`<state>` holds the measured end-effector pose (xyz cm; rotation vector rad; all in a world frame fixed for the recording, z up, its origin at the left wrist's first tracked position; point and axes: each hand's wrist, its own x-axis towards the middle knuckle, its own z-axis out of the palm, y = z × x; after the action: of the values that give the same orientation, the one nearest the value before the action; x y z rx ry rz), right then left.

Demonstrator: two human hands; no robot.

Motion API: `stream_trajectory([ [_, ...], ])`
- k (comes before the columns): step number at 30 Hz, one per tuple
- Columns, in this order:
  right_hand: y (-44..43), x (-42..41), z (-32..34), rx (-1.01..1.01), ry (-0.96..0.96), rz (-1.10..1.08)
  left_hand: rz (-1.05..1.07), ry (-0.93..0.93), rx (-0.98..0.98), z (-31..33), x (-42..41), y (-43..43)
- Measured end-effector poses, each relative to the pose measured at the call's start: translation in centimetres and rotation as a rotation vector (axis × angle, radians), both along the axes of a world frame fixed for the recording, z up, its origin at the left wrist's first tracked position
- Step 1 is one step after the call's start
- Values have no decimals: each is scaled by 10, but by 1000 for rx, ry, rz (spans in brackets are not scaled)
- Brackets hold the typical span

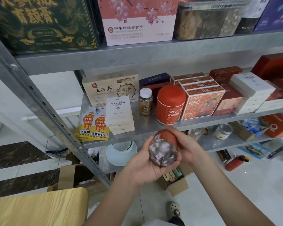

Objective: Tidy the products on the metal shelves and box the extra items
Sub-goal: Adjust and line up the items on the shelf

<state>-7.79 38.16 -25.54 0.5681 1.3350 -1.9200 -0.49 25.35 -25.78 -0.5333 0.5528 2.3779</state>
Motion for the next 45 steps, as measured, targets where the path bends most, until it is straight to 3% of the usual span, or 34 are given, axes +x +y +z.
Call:
stream_trajectory([
  [2,-2,-1,-7,17,-32,-12,30,-71,77,-2,-1,1],
  [4,-5,-3,-8,27,-11,-34,-9,-42,25,-9,-2,4],
  [7,-4,-8,-8,59,138,-64,-65,56,-373,-17,-3,2],
  [9,-5,-10,-8,256,394,-72,24,137,-675,-20,-2,0],
  [11,-8,-10,-8,460,658,-34,52,264,-835,-23,-2,-2],
  [13,-12,-11,-5,501,779,34,43,360,-914,-26,0,-3],
  [15,-11,-16,-1,342,750,121,97,300,-705,-28,-2,-9],
  [18,1,-31,6,22,573,252,159,95,42,-25,-3,-22],
  [19,4,-35,6,-16,566,305,180,72,140,-28,-3,-26],
  [21,4,-40,8,-16,598,381,174,109,112,-34,-6,-31],
  [25,1,-46,8,25,712,386,135,229,-346,-44,-13,-36],
  [29,-6,-49,12,178,1013,418,81,531,-1143,-37,-25,-43],
  [34,-12,-62,29,284,1078,625,8,734,-1356,-26,-49,-59],
  [36,-14,-71,33,365,1129,610,-52,851,-1611,-18,-58,-68],
  [38,-18,-79,34,478,1239,595,52,972,-1909,-12,-63,-81],
  [40,-25,-90,31,625,1385,628,322,1106,-2118,-8,-68,-96],
  [42,-36,-101,23,764,1492,707,431,1110,-2331,-11,-78,-109],
  [43,-42,-105,18,840,1529,752,333,1046,-2407,-14,-85,-113],
  [45,-55,-111,6,1002,1600,851,-94,874,-2496,-24,-97,-117],
])
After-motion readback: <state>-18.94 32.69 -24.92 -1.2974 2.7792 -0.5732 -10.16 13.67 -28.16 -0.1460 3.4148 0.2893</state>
